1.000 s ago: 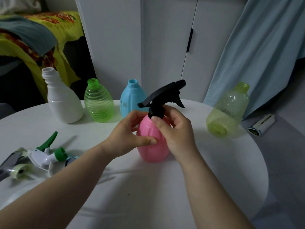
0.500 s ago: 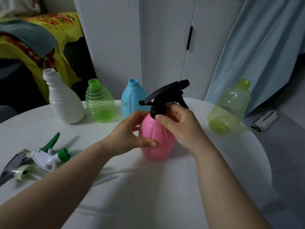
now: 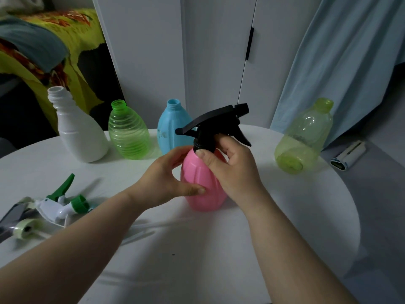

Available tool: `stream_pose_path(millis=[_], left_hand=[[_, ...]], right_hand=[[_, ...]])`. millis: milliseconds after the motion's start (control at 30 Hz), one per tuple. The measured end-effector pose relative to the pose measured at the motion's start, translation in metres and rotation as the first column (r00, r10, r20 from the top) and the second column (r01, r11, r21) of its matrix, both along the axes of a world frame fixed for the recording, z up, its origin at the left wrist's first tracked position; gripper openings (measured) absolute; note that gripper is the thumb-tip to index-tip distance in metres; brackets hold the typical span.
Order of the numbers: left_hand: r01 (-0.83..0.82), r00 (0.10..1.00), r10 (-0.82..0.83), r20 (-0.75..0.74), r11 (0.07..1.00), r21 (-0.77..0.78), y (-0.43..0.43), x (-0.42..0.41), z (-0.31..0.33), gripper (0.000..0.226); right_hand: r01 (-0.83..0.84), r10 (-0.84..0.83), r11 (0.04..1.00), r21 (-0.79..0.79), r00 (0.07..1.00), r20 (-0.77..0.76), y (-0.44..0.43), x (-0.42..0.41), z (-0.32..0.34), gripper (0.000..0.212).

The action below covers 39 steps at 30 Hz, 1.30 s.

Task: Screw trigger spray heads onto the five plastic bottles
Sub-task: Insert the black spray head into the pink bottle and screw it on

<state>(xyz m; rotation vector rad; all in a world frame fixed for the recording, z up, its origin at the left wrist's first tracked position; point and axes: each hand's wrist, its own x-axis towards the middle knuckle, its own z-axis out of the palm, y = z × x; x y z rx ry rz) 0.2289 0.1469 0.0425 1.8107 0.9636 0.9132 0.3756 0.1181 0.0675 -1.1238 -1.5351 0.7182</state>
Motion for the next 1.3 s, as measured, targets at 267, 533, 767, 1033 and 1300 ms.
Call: stream_pose_path(millis=[267,533,767,1033,1300], left_hand=[[-0.045,0.995,0.050,-0.090,0.997,0.061,-0.001,0.004,0.003,0.069],[-0.123,0.980,0.133,-0.145,0.990,0.074,-0.013,0.012,0.009,0.072],[-0.222,0.939,0.266,-0.220,0.953,0.207,-0.030,0.005,-0.006,0.069],[-0.094,0.769,0.228,-0.597,0.964,0.248,-0.021,-0.009,-0.035,0.041],[-0.131,0.778,0.299,-0.553,0.937,0.322,-0.015,-0.010,-0.050,0.042]], right_hand=[[0.143,-0.143,0.988,0.061,0.990,-0.015,-0.004,-0.005,-0.005,0.030],[0.108,-0.109,0.992,-0.059,0.994,-0.009,-0.005,-0.004,0.004,0.025],[0.344,-0.344,0.939,0.023,0.927,0.151,-0.002,-0.005,0.012,0.028],[0.297,-0.274,0.951,-0.086,0.939,0.209,0.030,0.034,0.038,0.025],[0.308,-0.287,0.944,-0.119,0.943,0.165,0.070,0.054,0.039,0.031]])
